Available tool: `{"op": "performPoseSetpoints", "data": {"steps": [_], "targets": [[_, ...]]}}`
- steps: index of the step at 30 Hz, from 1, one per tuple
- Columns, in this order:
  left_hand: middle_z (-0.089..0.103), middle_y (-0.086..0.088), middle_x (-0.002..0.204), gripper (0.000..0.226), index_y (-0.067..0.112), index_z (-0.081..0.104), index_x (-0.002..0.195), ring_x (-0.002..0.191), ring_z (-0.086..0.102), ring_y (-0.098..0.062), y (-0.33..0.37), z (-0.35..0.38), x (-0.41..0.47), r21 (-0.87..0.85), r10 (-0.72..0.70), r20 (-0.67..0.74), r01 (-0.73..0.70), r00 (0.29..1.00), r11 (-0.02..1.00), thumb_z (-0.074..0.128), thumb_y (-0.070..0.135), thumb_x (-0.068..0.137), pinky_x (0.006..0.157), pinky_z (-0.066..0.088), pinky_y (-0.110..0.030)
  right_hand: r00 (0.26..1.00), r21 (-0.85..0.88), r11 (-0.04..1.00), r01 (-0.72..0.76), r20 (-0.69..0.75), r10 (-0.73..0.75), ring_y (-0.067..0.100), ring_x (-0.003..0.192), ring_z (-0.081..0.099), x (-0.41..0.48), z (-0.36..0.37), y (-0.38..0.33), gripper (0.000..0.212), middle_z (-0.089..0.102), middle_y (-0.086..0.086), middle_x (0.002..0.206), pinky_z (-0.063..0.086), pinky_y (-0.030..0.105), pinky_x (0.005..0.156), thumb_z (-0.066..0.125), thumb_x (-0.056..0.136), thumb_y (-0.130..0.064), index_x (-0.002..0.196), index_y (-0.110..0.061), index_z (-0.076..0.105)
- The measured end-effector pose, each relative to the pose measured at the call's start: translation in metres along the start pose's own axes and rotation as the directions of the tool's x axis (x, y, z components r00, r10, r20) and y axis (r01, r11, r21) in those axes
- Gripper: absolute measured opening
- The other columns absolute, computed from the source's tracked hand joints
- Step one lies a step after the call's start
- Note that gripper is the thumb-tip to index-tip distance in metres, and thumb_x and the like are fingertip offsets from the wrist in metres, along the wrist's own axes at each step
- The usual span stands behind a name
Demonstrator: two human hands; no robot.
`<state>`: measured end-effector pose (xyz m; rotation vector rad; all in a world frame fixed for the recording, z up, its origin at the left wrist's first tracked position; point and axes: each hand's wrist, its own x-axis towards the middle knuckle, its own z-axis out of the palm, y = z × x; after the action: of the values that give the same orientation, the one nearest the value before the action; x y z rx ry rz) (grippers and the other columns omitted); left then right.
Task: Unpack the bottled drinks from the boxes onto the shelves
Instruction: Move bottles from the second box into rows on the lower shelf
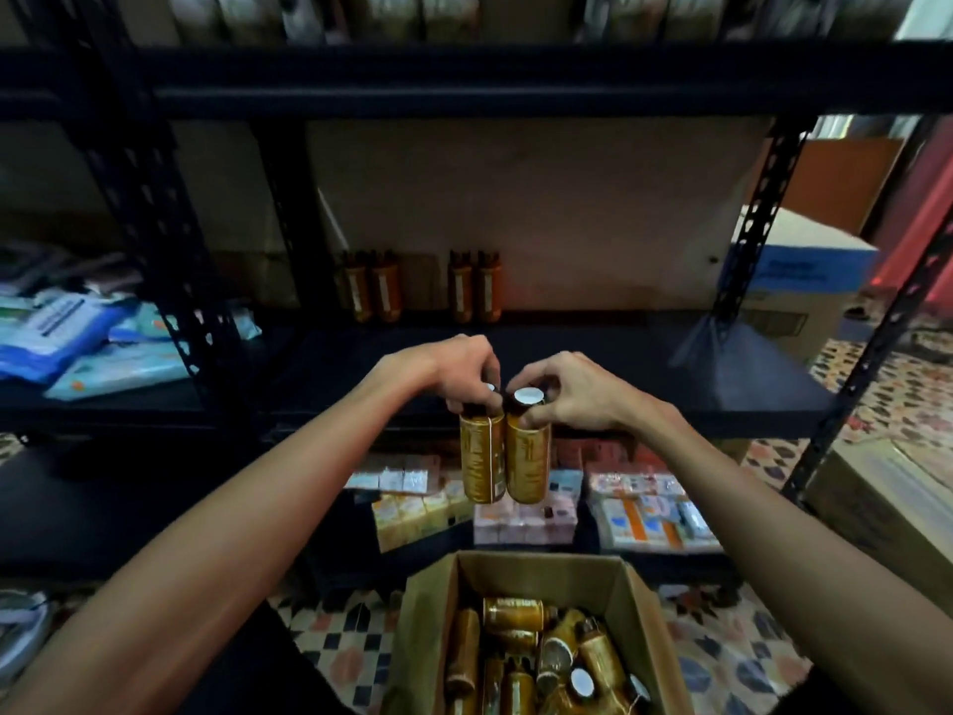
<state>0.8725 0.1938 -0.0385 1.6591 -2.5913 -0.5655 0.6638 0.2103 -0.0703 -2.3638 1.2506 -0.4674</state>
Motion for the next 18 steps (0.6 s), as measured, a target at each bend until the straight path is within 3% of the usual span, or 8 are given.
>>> {"op": "performPoseSetpoints", "data": {"steps": [2,4,6,8,10,13,15,18], "targets": [[0.073,-0.003,0.090,0.028,0.019,0.070,0.108,0.062,0.072,-0.013,0.000,-0.017,0.000,-0.039,0.010,-0.092,-0.014,0.996,0.999,0.076,0.031,0.084,0.057,0.059,-0.027,0.997,0.021,1.000,0.016,-0.071,-0.015,-0.008,0.057,0.052,0.007,-0.016,-0.005,0.036,0.056,-0.033,0.056,0.039,0.009,0.055,0.081,0.082,-0.023,0.117,-0.024,0.072],[0.067,0.001,0.101,0.032,0.020,0.070,0.111,0.075,0.070,-0.014,-0.003,-0.031,0.002,-0.051,0.020,-0.197,-0.031,0.980,0.998,0.075,0.037,0.084,0.064,0.061,-0.030,0.990,0.041,0.999,0.026,-0.142,-0.020,-0.005,0.057,0.052,0.018,-0.029,-0.007,0.036,0.059,-0.019,0.060,0.039,0.011,0.055,0.082,0.082,-0.025,0.117,-0.025,0.073],[0.063,-0.001,0.114,0.036,0.021,0.070,0.115,0.093,0.064,-0.014,-0.008,-0.041,0.008,-0.021,0.025,-0.291,-0.032,0.956,0.999,0.073,0.041,0.085,0.074,0.057,-0.030,0.980,0.063,0.997,0.033,-0.197,-0.020,-0.009,0.062,0.056,0.030,-0.038,-0.007,0.037,0.061,-0.020,0.073,0.041,0.008,0.059,0.081,0.083,-0.023,0.119,-0.024,0.072],[0.062,-0.005,0.126,0.040,0.020,0.068,0.120,0.106,0.062,-0.017,-0.012,-0.046,0.016,-0.021,0.015,-0.345,-0.024,0.939,0.999,0.072,0.040,0.086,0.084,0.056,-0.033,0.975,0.083,0.996,0.036,-0.219,-0.017,-0.010,0.076,0.062,0.043,-0.042,-0.005,0.040,0.068,-0.019,0.093,0.045,0.009,0.070,0.080,0.084,-0.023,0.123,-0.023,0.071],[0.060,-0.009,0.131,0.041,0.019,0.067,0.122,0.110,0.063,-0.020,-0.016,-0.048,0.024,-0.041,-0.009,-0.367,-0.006,0.930,0.999,0.072,0.038,0.087,0.089,0.056,-0.035,0.974,0.099,0.995,0.021,-0.228,0.002,-0.003,0.098,0.065,0.057,-0.041,-0.001,0.045,0.070,-0.012,0.116,0.052,0.022,0.089,0.080,0.084,-0.025,0.128,-0.025,0.068],[0.061,-0.012,0.129,0.040,0.018,0.065,0.125,0.106,0.065,-0.022,-0.023,-0.048,0.041,-0.066,-0.059,-0.366,0.037,0.929,0.997,0.071,0.034,0.089,0.081,0.055,-0.029,0.973,0.101,0.995,-0.013,-0.228,0.036,0.007,0.118,0.060,0.077,-0.035,0.006,0.048,0.065,-0.007,0.133,0.047,0.035,0.106,0.078,0.086,-0.026,0.132,-0.025,0.066],[0.063,-0.013,0.124,0.034,0.020,0.067,0.120,0.098,0.066,-0.021,-0.031,-0.045,0.052,-0.093,-0.086,-0.363,0.056,0.928,0.994,0.072,0.033,0.089,0.074,0.053,-0.026,0.972,0.104,0.994,-0.023,-0.231,0.047,0.001,0.104,0.061,0.088,-0.028,0.010,0.049,0.063,-0.006,0.137,0.046,0.034,0.106,0.078,0.087,-0.027,0.133,-0.025,0.064],[0.062,-0.012,0.122,0.033,0.022,0.067,0.119,0.096,0.066,-0.022,-0.039,-0.040,0.066,-0.137,-0.134,-0.365,0.089,0.921,0.987,0.072,0.034,0.088,0.077,0.056,-0.031,0.963,0.148,0.987,-0.057,-0.254,0.093,-0.009,0.083,0.052,0.100,-0.021,0.016,0.047,0.066,-0.007,0.131,0.047,0.026,0.091,0.076,0.089,-0.027,0.134,-0.027,0.063]]}}
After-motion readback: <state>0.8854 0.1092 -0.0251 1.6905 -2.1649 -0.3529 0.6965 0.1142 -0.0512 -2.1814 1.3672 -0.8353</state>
